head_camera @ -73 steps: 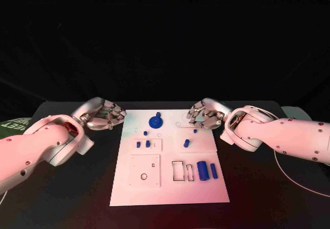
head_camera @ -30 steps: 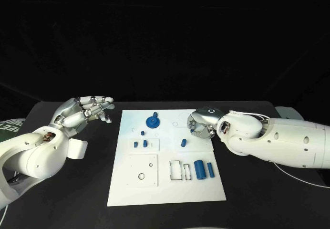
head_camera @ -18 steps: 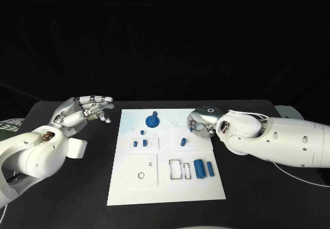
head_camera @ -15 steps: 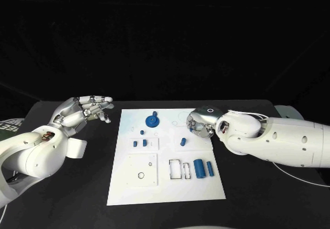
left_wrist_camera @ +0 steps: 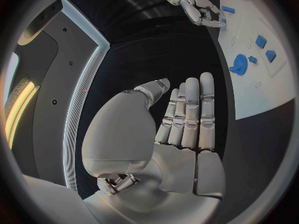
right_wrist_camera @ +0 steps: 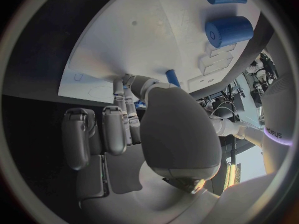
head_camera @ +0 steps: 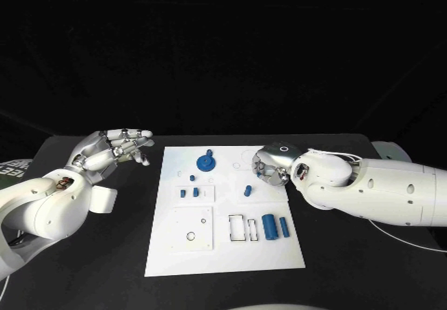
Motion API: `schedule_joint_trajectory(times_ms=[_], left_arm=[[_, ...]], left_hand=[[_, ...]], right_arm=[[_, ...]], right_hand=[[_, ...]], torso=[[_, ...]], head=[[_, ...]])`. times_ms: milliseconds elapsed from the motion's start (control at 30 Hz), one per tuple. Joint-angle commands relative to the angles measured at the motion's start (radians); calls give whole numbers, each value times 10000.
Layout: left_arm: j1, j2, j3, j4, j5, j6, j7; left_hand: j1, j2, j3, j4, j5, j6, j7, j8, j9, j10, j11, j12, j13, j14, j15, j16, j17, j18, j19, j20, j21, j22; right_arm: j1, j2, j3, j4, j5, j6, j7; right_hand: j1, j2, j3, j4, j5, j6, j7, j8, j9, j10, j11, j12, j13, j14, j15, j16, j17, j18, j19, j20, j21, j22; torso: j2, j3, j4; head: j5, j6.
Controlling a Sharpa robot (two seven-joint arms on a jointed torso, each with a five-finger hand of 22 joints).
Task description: Assemble the parts on the task board
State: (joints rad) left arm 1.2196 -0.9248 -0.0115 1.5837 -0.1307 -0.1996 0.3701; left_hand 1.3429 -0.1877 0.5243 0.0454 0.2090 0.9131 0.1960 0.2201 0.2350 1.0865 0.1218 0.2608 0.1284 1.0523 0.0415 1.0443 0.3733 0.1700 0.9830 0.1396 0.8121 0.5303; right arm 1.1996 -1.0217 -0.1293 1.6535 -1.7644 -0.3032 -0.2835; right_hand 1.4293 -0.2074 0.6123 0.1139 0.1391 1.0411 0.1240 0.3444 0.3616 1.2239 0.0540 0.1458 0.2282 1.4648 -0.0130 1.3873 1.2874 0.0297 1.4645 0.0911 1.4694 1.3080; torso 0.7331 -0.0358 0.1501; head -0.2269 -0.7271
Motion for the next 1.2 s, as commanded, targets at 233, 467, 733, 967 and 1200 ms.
schedule_joint_trajectory(times_ms=[233, 467, 733, 967, 1200], left_arm=[[1, 41, 3, -34, 22, 89, -54], [1, 71, 1, -110, 19, 91, -85], [0, 98, -2, -179, 21, 90, -87], [-3, 111, -7, -235, 25, 94, -89], [-18, 143, -11, -307, 27, 114, -83]], left_hand=[[132, -15, -11, -72, 29, -98, 105, -89, -32, -123, 83, -84, -29, 4, 89, -75, -28, 133, 65, -12, -70, -24], [152, -5, -6, -86, 34, -118, 113, -99, -37, -144, 90, -89, -33, 1, 93, -80, -32, 133, 67, -10, -72, -25], [159, -3, -6, -92, 36, -128, 118, -105, -40, -156, 95, -92, -35, -1, 96, -83, -34, 133, 68, -8, -73, -26], [167, 5, -2, -98, 38, -138, 125, -111, -43, -168, 101, -95, -37, -3, 99, -87, -36, 133, 69, -7, -74, -26], [167, 5, -2, -98, 38, -138, 125, -111, -43, -168, 101, -95, -37, -3, 99, -87, -36, 133, 69, -7, -74, -26]], right_arm=[[-93, 4, -62, 193, 44, -321, 27], [39, -83, -17, 296, 193, -638, 48], [199, -227, 25, 510, 242, -813, 64], [294, -426, 61, 1099, 350, -971, 99], [288, -277, 72, 1903, 518, -1317, 283]], right_hand=[[-412, 66, -80, 40, -361, 29, -63, 18, 55, 118, 4, -93, -3, 508, -85, 73, -17, -107, 757, -89, 80, 2378], [-429, 69, -79, 46, -373, 35, -68, 21, 61, 127, 1, -101, -3, 511, -86, 83, -5, -117, 772, -90, 126, 2390], [-433, 74, -73, 45, -367, 41, -72, 24, 66, 135, -3, -105, -3, 513, -89, 89, 3, -121, 779, -92, 147, 2396], [-443, 62, -67, 37, -320, 45, -74, 26, 75, 148, -9, -120, -5, 513, -94, 89, -3, -127, 789, -95, 178, 2404], [-438, 54, -42, 7, -223, 44, -70, 25, 92, 162, -12, -153, -9, 512, -99, 86, -18, -131, 795, -101, 198, 2409]], torso=[[-8, -9, 6], [-14, -11, -4], [-11, -14, 0], [-5, -11, -3], [-9, 8, 11]], head=[[6, 9], [-22, 34], [-32, 61], [38, 54], [342, 66]])
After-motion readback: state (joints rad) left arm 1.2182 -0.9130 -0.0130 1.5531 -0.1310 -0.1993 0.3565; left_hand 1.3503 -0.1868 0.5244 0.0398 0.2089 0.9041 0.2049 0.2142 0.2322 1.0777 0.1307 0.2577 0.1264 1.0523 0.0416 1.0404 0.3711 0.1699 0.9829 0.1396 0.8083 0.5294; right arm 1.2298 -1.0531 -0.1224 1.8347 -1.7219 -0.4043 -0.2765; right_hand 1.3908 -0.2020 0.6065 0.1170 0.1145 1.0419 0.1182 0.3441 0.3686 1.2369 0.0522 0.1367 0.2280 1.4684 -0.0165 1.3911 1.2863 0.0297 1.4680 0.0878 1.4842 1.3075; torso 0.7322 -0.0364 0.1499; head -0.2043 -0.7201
